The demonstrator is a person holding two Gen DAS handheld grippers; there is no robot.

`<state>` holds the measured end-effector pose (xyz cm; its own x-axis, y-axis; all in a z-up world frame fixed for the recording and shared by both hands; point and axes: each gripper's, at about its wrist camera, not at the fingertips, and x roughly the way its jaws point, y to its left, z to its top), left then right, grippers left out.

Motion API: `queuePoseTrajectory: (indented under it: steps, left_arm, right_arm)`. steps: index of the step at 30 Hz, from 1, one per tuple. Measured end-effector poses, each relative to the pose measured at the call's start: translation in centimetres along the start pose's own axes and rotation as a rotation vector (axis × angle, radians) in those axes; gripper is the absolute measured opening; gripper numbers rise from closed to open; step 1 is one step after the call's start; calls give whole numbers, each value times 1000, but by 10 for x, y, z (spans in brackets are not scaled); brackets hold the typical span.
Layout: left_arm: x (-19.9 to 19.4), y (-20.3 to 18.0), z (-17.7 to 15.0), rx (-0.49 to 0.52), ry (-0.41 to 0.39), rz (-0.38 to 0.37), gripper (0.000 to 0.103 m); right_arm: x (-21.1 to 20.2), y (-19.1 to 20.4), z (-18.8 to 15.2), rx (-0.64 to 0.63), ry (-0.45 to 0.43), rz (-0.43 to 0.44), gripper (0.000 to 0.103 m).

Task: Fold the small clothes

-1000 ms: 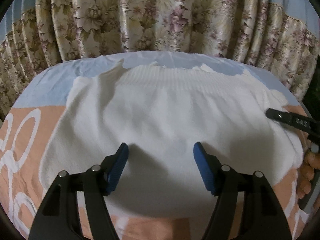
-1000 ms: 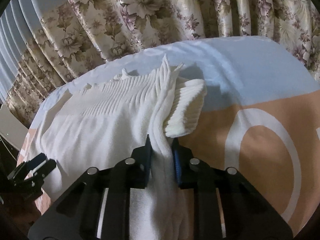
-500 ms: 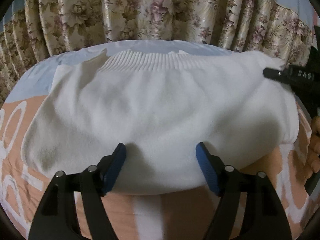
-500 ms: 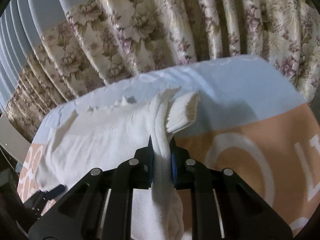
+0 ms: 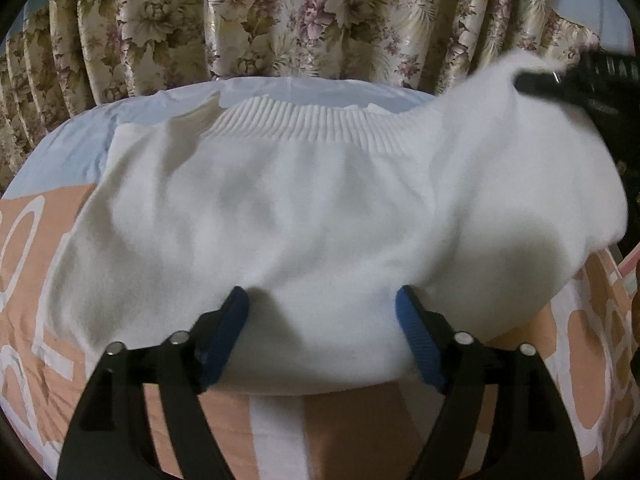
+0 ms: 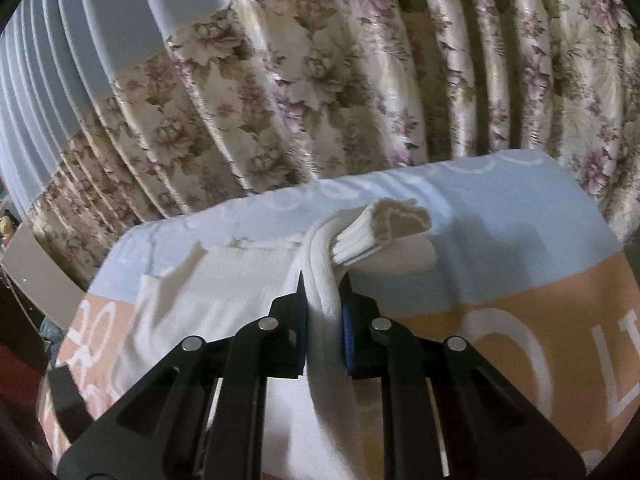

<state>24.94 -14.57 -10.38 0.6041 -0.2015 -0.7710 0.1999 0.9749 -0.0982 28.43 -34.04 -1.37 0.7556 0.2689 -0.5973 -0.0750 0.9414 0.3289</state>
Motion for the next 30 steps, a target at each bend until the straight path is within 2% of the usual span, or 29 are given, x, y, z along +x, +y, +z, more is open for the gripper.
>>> queuePoseTrajectory:
  steps: [2,6,12,16,23,26,27,28,30]
  left_arm:
    - [0,-4,-1,10,-3,-10,85]
    - [-7,7,2,-52,-6,-74,85]
    - [-28,43,11,-79,-52,-8,85]
    - [-43,88,23,-118,-100,66,85]
    - [-58,168,25,-236,-116,152,85]
    - [-64,190,19,-263,-114,173,85]
    - [-66,195,16,-265,-116,177,85]
    - [-69,198,14,-264,-119,179,85]
    - [-73,202,10,-261,-123,183,85]
  right_arm:
    - [0,11,4,-1,-4,23,14]
    - [5,32,11,-9,2,58,14]
    - [19,63,15,-26,16,75,14]
    - [31,91,14,-60,31,76,14]
    - [72,175,1,-186,101,82,15]
    - [90,208,-15,-216,163,139,29]
    - [85,216,-19,-215,150,193,33]
    - [79,222,-21,-227,135,211,42]
    - [70,226,-23,-245,111,214,47]
